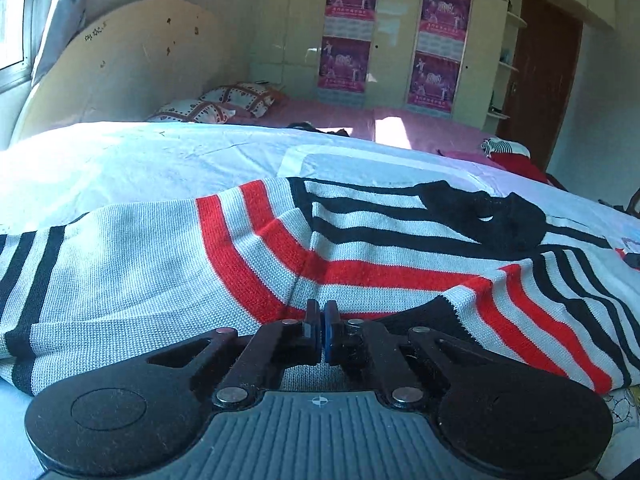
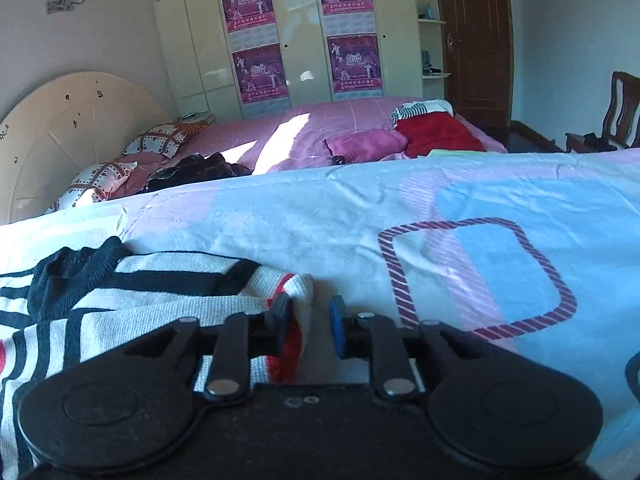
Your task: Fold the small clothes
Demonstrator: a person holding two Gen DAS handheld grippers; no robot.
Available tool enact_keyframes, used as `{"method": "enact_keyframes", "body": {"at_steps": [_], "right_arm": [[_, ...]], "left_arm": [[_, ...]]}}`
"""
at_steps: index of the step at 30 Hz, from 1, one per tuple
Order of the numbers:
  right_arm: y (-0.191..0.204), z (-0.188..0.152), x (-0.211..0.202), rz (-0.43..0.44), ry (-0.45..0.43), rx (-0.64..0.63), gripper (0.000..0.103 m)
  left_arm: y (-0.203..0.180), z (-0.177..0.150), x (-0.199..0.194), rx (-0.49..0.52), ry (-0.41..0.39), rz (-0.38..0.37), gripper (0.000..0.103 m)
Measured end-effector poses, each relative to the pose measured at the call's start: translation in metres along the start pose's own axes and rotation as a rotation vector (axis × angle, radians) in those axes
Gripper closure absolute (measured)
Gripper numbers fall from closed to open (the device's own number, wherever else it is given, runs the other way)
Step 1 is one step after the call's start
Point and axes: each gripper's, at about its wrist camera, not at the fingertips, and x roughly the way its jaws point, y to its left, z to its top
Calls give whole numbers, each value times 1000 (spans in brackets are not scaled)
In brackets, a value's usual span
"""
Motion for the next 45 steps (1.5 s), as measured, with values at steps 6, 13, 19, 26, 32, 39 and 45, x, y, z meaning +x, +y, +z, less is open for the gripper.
{"method": "enact_keyframes", "body": {"at_steps": [6, 13, 19, 26, 32, 39, 45], "right_arm": [[15, 3, -46, 108, -63, -102, 84], [60, -26, -33, 149, -3, -306, 85], [19, -24, -27, -45, -20, -198, 77], [-5, -26, -58, -25, -55, -138, 80], [38, -15, -52, 125, -87, -210, 83], [87, -4, -1, 281, 30, -317, 90], [49, 4, 4, 101, 12, -274, 99]], "left_arm": [[-2, 18, -39, -49, -129, 22, 92], [-73, 13, -9, 117, -44, -168, 47], [-62, -1, 0, 178, 3, -78, 39], [-35, 5, -17, 98, -23, -42, 34], [-80, 23, -23, 106, -129, -224, 34], [-145, 28, 32, 171, 25, -304, 34], [-119, 19, 30, 139, 17, -177, 33]]}}
